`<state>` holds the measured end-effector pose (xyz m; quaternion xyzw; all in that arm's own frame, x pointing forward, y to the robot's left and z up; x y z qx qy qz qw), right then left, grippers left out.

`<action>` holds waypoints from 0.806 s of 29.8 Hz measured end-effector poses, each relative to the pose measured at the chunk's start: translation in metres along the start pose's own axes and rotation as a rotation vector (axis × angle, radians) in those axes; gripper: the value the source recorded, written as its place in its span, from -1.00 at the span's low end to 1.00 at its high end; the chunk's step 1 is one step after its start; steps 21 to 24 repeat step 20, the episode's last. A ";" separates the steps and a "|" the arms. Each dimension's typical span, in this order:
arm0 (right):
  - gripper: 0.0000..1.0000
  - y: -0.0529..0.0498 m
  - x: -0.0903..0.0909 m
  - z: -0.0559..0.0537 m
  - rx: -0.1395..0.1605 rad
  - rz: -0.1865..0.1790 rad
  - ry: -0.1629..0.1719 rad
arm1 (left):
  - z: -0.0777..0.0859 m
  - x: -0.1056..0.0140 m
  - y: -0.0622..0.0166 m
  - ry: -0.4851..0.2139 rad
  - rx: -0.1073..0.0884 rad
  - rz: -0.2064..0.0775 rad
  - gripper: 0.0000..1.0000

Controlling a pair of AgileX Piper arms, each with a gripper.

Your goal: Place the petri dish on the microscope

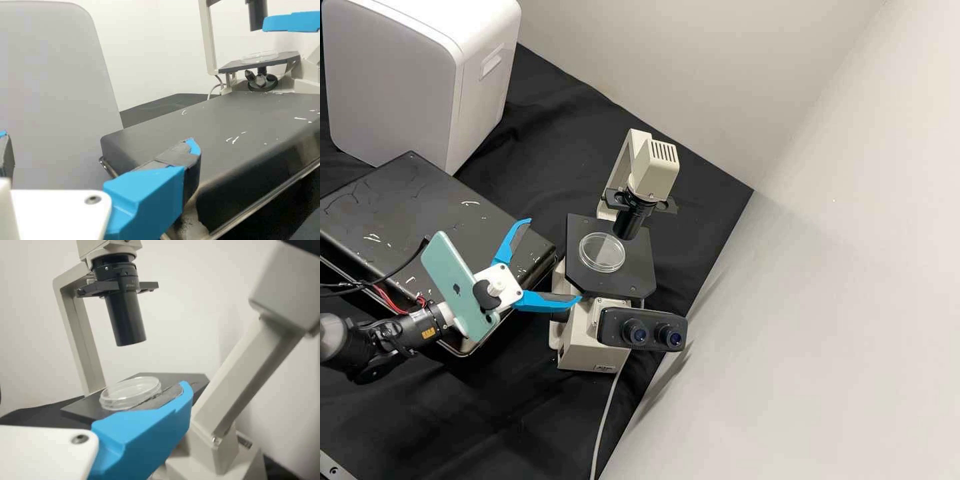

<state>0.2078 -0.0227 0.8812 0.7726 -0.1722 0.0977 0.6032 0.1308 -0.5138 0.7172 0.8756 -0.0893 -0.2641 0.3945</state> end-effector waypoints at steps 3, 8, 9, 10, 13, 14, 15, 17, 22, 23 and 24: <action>1.00 -0.002 -0.005 0.001 0.008 -0.009 -0.006 | 0.000 -0.001 0.0014 0.008 -0.004 0.006 1.00; 1.00 -0.003 -0.008 0.001 0.010 -0.015 -0.007 | 0.000 -0.004 0.0044 0.045 0.011 0.017 1.00; 1.00 -0.003 -0.008 0.001 0.010 -0.015 -0.007 | 0.000 -0.005 0.0049 0.050 0.010 0.019 1.00; 1.00 -0.003 -0.008 0.001 0.010 -0.015 -0.007 | -0.001 -0.005 0.0055 0.061 0.012 0.021 1.00; 1.00 -0.003 -0.008 0.001 0.010 -0.015 -0.007 | -0.002 -0.007 0.0085 0.068 0.004 0.036 1.00; 1.00 -0.003 -0.008 0.001 0.010 -0.015 -0.007 | -0.002 -0.007 0.0096 0.067 0.001 0.042 1.00; 1.00 -0.003 -0.008 0.001 0.010 -0.015 -0.007 | -0.002 -0.008 0.0109 0.069 -0.004 0.049 1.00; 1.00 -0.003 -0.008 0.001 0.010 -0.015 -0.007 | -0.004 -0.010 0.0159 0.072 -0.023 0.078 1.00; 1.00 -0.003 -0.008 0.001 0.010 -0.015 -0.007 | -0.005 -0.011 0.0195 0.072 -0.051 0.101 1.00; 1.00 -0.003 -0.008 0.001 0.010 -0.015 -0.007 | -0.005 -0.011 0.0195 0.072 -0.051 0.101 1.00; 1.00 -0.003 -0.008 0.001 0.010 -0.015 -0.007 | -0.005 -0.011 0.0195 0.072 -0.051 0.101 1.00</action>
